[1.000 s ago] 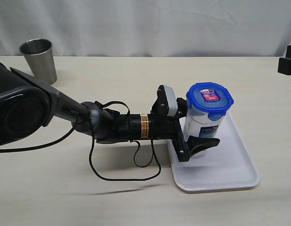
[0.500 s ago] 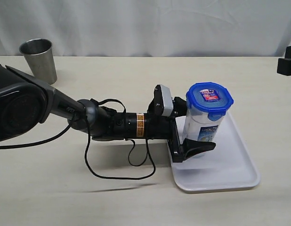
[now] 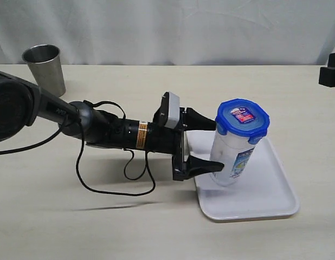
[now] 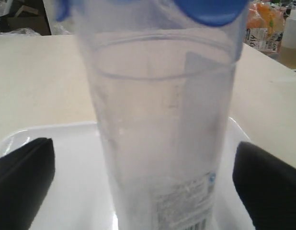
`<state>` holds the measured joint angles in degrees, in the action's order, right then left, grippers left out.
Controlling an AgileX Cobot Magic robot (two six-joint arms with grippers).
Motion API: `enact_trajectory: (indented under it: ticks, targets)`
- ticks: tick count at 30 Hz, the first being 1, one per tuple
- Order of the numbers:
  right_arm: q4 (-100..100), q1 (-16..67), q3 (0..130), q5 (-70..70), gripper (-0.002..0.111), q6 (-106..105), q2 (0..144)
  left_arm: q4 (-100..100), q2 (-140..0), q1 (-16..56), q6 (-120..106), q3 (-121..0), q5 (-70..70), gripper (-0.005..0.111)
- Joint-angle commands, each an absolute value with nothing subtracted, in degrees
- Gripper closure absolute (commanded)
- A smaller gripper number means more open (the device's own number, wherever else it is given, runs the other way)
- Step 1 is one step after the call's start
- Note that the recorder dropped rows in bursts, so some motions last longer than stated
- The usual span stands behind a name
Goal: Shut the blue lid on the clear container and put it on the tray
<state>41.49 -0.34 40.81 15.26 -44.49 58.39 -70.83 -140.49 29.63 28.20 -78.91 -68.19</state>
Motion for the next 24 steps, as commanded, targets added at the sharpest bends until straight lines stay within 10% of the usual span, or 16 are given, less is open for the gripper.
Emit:
enact_trajectory:
  ticks: [1,20,24]
  targets:
    - [41.51,-0.48,41.32,15.33,0.104,-45.16,58.47,-72.22,-139.83,26.13,29.12,-79.04,-69.96,0.004]
    - [41.77,-0.48,41.32,15.33,0.104,-45.16,58.47,-77.18,-138.92,15.31,49.68,-79.04,-69.96,0.005]
    - [41.77,-0.48,41.32,15.33,0.104,-45.16,58.47,-78.42,-136.61,15.41,49.68,-79.04,-69.96,0.023]
